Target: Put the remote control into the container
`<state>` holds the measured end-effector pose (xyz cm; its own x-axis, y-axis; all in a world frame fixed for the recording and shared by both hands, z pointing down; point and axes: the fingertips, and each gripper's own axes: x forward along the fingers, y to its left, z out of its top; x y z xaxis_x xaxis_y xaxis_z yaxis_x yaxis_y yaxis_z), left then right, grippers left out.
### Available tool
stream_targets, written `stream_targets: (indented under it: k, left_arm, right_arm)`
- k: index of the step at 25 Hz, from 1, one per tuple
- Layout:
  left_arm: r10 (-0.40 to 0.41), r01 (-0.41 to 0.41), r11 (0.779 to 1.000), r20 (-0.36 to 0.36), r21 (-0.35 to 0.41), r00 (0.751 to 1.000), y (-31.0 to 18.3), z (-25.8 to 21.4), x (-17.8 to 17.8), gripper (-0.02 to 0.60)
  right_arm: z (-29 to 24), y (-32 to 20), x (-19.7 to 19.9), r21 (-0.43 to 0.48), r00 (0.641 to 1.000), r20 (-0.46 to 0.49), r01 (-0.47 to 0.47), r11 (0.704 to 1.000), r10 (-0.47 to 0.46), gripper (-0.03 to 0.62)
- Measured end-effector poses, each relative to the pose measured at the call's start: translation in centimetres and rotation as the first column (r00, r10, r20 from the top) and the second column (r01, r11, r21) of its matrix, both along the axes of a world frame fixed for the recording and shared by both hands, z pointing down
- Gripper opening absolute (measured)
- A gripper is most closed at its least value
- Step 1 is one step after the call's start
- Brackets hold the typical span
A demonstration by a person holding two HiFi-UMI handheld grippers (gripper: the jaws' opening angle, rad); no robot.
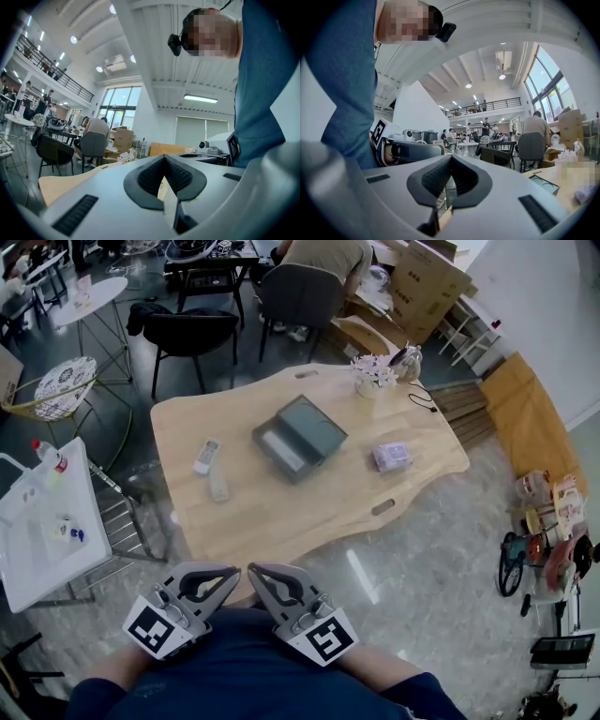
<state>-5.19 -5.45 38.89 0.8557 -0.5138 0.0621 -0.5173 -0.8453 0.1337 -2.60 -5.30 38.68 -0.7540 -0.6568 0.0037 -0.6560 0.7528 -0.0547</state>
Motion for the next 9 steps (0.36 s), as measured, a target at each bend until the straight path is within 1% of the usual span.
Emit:
stream_targets:
  k: [9]
  left_arm:
    - [-0.003,0.003,1.0,-0.001,-0.004,1.0,-0.13,0.1,-0.03,0.012]
  right_arm:
    - [0.24,-0.15,-0.16,-0.005,1.0,0.003,0.006,1.0,-0.006,0.017]
